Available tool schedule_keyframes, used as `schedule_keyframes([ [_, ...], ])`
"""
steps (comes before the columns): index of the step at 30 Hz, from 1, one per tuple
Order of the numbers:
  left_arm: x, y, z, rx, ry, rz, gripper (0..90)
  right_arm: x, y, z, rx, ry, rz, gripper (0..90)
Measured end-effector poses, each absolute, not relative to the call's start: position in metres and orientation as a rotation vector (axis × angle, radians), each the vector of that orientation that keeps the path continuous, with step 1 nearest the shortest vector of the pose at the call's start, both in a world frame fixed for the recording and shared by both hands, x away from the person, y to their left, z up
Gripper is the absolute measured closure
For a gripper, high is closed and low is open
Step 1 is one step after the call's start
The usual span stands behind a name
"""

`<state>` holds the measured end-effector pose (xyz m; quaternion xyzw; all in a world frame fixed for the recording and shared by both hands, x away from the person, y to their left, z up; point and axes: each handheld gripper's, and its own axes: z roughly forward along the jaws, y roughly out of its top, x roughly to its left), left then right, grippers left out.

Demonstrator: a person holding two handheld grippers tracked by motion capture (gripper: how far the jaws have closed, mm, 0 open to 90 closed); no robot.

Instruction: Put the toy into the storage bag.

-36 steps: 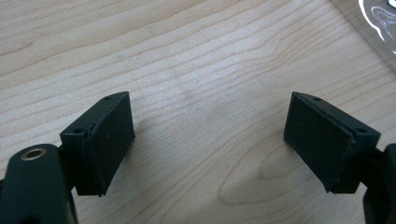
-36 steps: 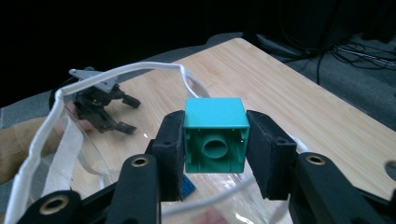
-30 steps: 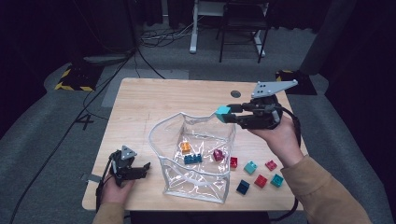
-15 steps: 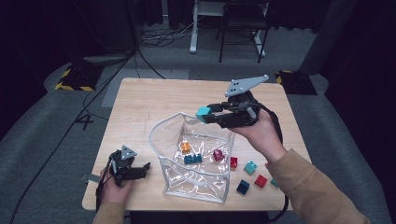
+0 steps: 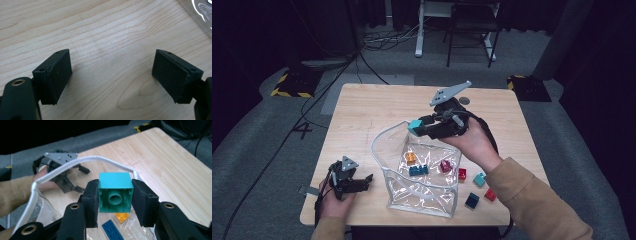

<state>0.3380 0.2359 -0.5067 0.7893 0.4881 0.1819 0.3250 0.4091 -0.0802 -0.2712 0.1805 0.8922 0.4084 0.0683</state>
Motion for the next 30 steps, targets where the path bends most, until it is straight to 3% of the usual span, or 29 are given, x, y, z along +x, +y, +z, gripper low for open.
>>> schedule_keyframes([
  [16,0.338,0.236,-0.507,2.069,1.28,0.477,16.5,0.405,-0.044,-0.322,0.549,2.909,0.84,59.1],
  [30,0.338,0.236,-0.507,2.07,1.28,0.477,16.5,0.394,-0.038,-0.334,0.494,2.995,0.609,58.6],
])
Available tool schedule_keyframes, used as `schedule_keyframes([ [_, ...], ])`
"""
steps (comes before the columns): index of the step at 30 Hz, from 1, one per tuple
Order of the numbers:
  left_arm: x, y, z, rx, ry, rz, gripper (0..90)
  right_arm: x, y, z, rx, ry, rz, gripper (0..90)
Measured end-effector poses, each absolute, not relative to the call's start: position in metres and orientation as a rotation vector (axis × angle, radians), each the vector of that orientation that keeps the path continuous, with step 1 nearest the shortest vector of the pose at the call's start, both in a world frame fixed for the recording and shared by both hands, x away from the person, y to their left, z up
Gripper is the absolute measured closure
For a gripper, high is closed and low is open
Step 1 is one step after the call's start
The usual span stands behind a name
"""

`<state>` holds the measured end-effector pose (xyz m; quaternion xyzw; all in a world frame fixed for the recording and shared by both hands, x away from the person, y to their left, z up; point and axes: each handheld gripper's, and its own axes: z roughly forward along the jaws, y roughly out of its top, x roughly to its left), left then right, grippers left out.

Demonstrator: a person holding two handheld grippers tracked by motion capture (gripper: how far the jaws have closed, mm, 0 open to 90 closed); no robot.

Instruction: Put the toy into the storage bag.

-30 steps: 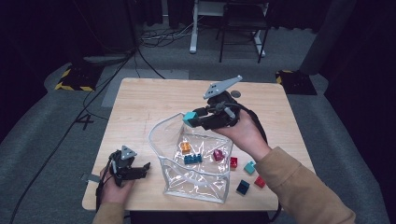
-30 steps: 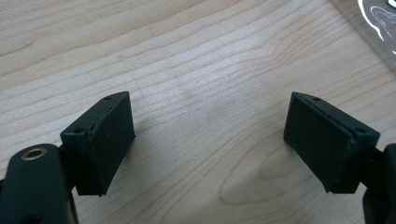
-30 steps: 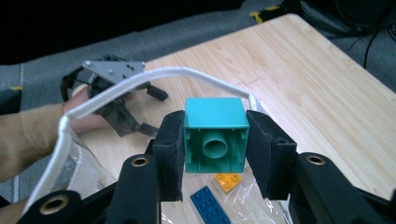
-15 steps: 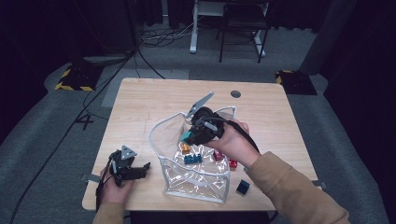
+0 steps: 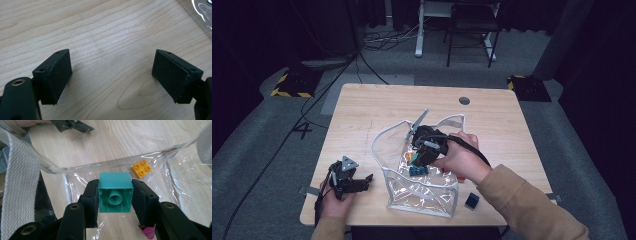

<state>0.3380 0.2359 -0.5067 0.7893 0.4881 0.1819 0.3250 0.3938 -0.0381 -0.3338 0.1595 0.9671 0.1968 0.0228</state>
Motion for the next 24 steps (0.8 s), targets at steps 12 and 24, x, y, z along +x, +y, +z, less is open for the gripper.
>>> schedule_keyframes([
  [12,0.338,0.236,-0.507,2.07,1.279,0.477,16.4,0.391,-0.06,-0.316,0.514,2.953,0.874,40.4],
  [24,0.338,0.236,-0.507,2.071,1.278,0.477,16.4,0.376,-0.098,-0.289,0.527,2.814,1.054,38.8],
])
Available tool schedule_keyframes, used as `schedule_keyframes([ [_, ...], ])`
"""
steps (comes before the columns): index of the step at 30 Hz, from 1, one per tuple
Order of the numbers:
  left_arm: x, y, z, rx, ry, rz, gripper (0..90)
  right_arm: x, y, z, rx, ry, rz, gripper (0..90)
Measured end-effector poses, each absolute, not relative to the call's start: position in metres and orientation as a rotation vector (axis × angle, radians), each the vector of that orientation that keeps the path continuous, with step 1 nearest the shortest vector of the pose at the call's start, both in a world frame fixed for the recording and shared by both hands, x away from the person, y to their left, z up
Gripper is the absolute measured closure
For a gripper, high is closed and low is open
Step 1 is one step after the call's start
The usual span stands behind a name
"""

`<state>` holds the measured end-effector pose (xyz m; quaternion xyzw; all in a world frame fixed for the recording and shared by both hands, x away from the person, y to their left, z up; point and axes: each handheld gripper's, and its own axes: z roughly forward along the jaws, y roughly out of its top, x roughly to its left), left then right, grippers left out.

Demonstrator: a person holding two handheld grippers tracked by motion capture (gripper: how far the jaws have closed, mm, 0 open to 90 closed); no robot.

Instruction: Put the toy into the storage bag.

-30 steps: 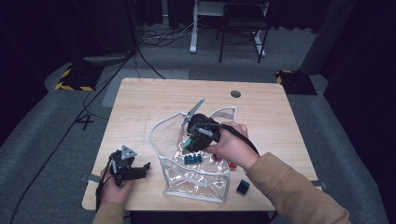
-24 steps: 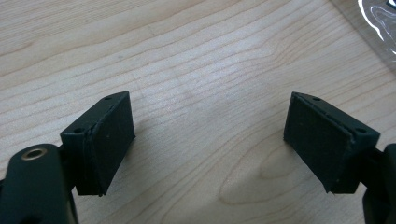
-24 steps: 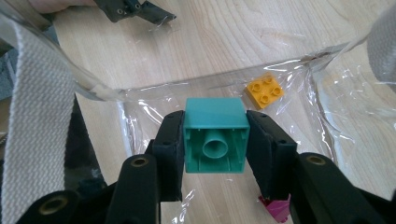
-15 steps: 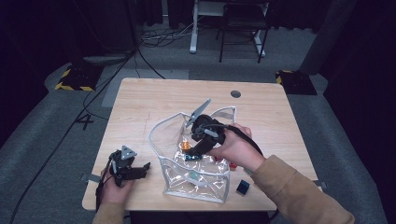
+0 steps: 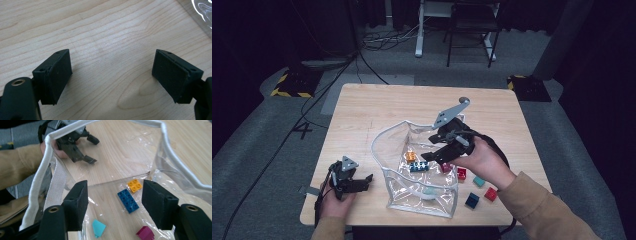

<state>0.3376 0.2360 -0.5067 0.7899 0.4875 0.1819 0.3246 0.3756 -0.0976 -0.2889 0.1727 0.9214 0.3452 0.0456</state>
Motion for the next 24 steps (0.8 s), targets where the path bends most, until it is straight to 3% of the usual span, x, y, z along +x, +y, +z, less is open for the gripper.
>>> schedule_keyframes([
  [24,0.337,0.236,-0.507,2.071,1.28,0.477,16.4,0.384,-0.231,-0.278,0.862,2.494,1.165,39.4],
])
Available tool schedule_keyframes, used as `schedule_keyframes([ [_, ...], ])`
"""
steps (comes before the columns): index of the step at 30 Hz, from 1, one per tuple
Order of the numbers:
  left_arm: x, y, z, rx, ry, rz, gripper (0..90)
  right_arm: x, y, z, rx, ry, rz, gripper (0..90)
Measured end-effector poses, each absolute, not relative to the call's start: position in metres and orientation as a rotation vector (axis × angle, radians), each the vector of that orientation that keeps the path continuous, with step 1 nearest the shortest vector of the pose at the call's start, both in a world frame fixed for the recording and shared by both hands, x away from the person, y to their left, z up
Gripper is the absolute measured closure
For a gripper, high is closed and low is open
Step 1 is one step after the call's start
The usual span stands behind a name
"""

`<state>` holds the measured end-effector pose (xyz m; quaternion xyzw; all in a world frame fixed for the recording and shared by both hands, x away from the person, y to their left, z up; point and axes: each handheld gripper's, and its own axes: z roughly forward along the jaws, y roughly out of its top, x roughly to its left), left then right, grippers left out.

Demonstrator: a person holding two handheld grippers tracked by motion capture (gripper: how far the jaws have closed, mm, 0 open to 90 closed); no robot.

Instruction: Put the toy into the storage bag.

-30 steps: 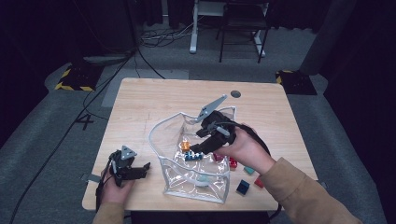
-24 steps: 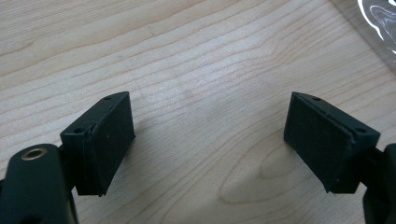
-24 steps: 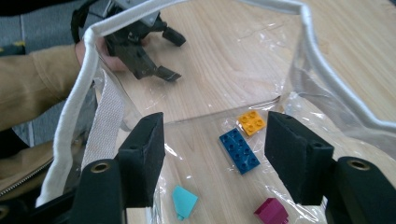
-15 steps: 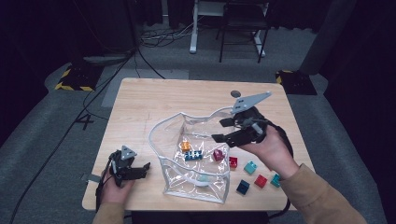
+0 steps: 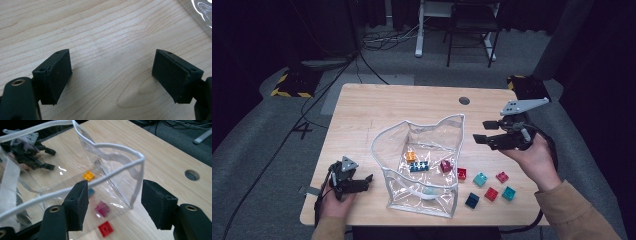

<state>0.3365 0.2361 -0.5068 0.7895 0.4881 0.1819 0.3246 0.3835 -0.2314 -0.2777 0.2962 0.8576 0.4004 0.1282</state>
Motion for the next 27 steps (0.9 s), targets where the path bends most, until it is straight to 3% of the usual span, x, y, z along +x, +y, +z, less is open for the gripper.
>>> schedule_keyframes([
  [27,0.336,0.237,-0.507,2.073,1.278,0.475,16.4,0.381,-0.323,-0.337,1.157,2.369,0.959,39.3],
])
